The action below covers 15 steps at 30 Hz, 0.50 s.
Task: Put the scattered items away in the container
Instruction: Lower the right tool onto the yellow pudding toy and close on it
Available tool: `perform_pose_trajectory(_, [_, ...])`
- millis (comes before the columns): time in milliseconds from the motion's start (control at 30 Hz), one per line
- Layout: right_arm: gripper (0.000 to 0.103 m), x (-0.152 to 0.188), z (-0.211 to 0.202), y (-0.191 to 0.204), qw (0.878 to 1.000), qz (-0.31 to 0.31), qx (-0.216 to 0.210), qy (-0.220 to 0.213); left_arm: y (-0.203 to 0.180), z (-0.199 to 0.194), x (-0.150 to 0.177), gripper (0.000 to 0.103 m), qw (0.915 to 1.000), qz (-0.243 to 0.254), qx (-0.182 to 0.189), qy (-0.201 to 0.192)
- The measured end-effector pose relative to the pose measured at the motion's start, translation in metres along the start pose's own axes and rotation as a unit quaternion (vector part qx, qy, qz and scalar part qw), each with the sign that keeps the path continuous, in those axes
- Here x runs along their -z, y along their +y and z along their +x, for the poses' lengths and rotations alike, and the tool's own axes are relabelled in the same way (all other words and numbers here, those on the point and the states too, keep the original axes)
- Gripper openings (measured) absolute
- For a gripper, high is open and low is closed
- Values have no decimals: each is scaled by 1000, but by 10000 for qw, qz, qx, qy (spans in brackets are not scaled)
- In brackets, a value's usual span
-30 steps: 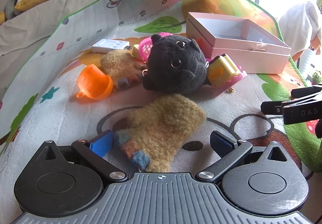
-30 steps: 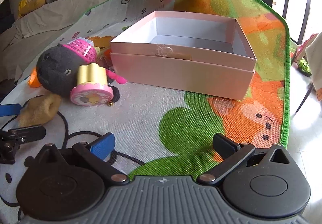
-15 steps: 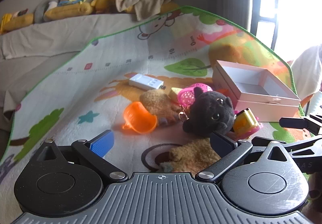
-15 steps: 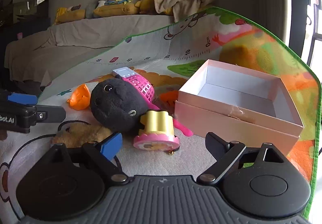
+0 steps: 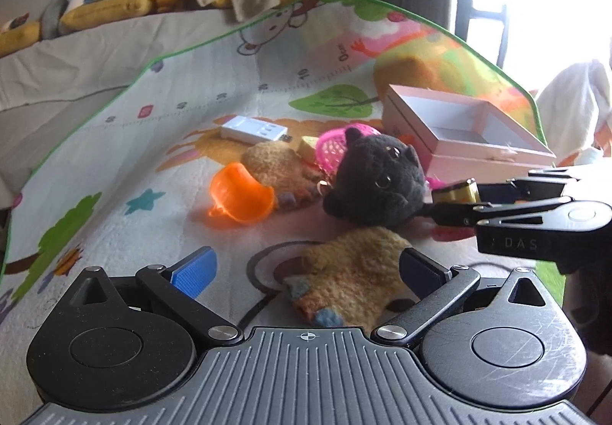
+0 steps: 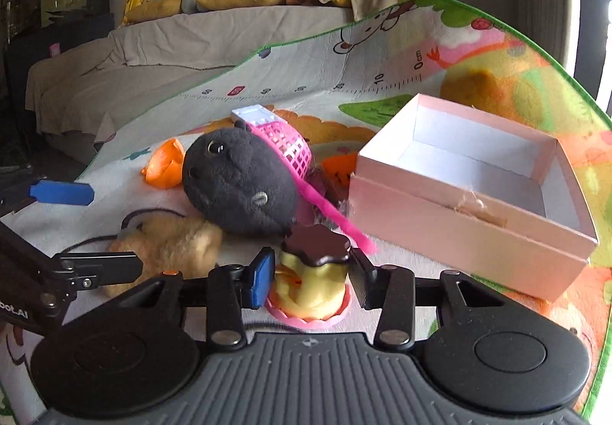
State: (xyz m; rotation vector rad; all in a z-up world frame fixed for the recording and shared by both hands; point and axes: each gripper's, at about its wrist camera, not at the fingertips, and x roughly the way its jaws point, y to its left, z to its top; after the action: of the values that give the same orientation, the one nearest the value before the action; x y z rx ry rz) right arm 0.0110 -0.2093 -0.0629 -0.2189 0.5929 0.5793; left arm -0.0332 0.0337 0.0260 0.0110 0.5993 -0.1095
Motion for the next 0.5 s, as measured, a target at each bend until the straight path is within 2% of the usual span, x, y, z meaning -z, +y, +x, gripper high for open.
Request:
perform_pose_trajectory(133, [40, 19, -20, -3, 10000, -13, -48, 22, -20, 5, 6, 103, 9962, 858, -131, 101])
perform_pose_trajectory(167, [42, 22, -24, -4, 10000, 8, -52, 16, -23, 7, 7, 103, 9942, 1039, -239, 119])
perform_pose_trajectory(200, [51, 25, -27, -5, 10000, 29, -31, 0, -25, 10, 7, 103, 9924, 1171, -335, 156])
perform_pose_trajectory(233, [63, 29, -30, -6, 10000, 49, 17, -39, -26, 13, 7, 103, 9915, 1223, -399, 211])
perform_pose_trajectory(300, [73, 34, -33, -9, 9998, 118, 87, -120, -22, 19, 5, 103, 9917, 1148, -464, 361])
perform_pose_trajectory(500, [83, 33, -29, -19, 9991, 405, 68, -62, -12, 23, 3, 103, 9907, 1121, -567, 520])
